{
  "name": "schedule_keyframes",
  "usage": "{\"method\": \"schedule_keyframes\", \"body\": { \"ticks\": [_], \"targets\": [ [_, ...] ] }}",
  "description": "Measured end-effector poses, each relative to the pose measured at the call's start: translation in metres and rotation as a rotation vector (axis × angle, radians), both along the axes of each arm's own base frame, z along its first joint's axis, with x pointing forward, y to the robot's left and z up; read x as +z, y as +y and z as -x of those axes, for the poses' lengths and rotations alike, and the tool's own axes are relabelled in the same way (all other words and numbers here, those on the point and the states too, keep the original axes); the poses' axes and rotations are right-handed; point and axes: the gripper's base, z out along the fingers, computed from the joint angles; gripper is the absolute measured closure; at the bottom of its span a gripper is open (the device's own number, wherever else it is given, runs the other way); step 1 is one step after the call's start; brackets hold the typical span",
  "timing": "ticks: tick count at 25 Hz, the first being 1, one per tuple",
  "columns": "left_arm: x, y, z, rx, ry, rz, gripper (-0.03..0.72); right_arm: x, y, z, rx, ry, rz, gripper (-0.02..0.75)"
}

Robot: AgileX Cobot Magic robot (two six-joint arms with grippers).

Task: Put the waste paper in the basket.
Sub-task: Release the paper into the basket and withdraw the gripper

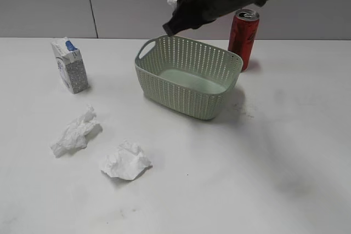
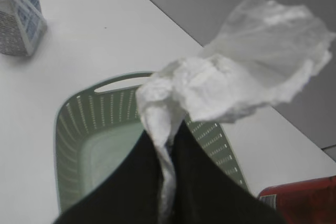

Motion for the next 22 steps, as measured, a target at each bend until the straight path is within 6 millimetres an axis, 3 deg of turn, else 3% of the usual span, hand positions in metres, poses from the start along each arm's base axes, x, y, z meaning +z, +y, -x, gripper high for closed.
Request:
{"method": "schedule_keyframes", "body": {
  "ticks": [3, 5, 6, 11, 17, 22],
  "targets": [
    [0.000, 0.000, 0.000, 0.000, 0.000, 0.000, 0.100, -0.029, 0.003, -0.010, -0.009, 0.035, 0.022, 0.721],
    [0.000, 0.000, 0.000, 0.000, 0.000, 0.000, 0.100, -0.050, 0.005, -0.014, -0.011, 0.071, 0.044, 0.664],
    [0.000, 0.000, 0.000, 0.000, 0.000, 0.000, 0.100, -0.058, 0.005, -0.016, -0.011, 0.083, 0.053, 0.611],
    [0.000, 0.000, 0.000, 0.000, 0.000, 0.000, 0.101, -0.087, 0.008, -0.019, -0.012, 0.133, 0.086, 0.158],
    [0.000, 0.000, 0.000, 0.000, 0.000, 0.000, 0.102, -0.083, 0.007, -0.019, -0.020, 0.134, 0.072, 0.134],
    [0.000, 0.000, 0.000, 0.000, 0.000, 0.000, 0.102, -0.052, -0.003, -0.015, -0.136, 0.242, -0.031, 0.136]
  ]
}}
